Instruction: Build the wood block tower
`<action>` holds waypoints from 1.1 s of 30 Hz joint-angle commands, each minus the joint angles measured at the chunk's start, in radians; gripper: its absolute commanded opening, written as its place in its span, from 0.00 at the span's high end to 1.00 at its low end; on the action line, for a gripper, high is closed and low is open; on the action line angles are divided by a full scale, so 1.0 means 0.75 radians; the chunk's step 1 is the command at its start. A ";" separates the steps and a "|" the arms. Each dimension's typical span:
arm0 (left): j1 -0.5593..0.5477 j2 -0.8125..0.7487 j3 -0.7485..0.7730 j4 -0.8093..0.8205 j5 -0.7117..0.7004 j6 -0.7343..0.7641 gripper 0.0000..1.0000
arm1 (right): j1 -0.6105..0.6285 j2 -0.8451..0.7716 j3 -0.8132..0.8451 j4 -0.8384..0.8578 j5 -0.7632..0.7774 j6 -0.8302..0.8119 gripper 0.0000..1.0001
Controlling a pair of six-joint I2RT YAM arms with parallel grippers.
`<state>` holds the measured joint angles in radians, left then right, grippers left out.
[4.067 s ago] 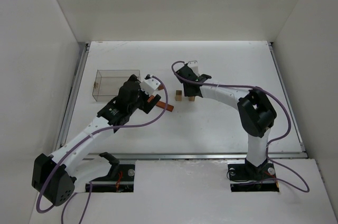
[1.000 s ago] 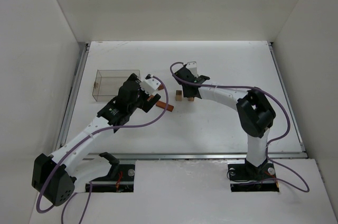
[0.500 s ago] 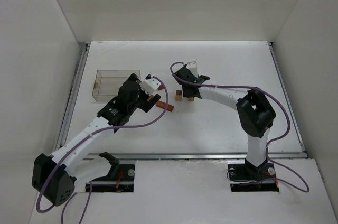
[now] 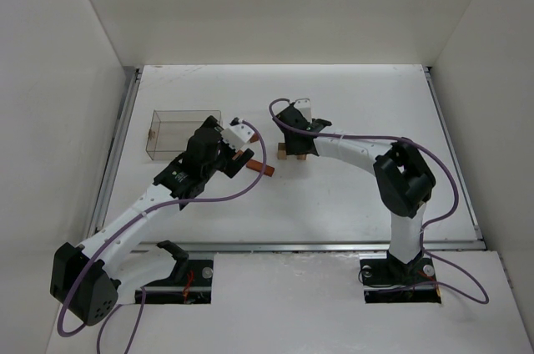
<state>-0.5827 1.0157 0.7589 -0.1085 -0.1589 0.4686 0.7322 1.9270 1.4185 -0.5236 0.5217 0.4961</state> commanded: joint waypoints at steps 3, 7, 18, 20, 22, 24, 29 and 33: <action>-0.006 -0.035 -0.018 0.004 0.076 0.072 0.00 | -0.007 -0.135 0.068 -0.030 0.010 0.016 0.39; -0.006 -0.021 -0.018 -0.156 0.452 0.268 0.02 | -0.007 -0.291 0.068 -0.022 -0.012 -0.025 0.29; 0.067 0.408 0.147 -0.246 0.889 0.845 0.05 | -0.078 -0.771 -0.140 0.107 -0.366 -0.334 0.16; 0.079 0.492 0.213 -0.317 0.928 0.915 0.06 | -0.095 -0.831 -0.192 0.125 -0.403 -0.348 0.16; 0.092 0.594 0.286 -0.338 0.956 0.991 0.07 | -0.095 -0.900 -0.218 0.142 -0.430 -0.363 0.16; 0.092 0.658 0.330 -0.362 0.956 1.009 0.07 | -0.107 -0.929 -0.231 0.154 -0.460 -0.377 0.16; 0.092 0.873 0.513 -0.509 0.969 1.168 0.12 | -0.119 -0.960 -0.218 0.166 -0.548 -0.475 0.16; 0.092 0.957 0.565 -0.595 0.950 1.269 0.21 | -0.131 -0.972 -0.218 0.166 -0.548 -0.526 0.16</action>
<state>-0.5152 1.7153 1.1378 -0.4438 0.5125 1.3121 0.6472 1.2247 1.2465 -0.4557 0.1444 0.1566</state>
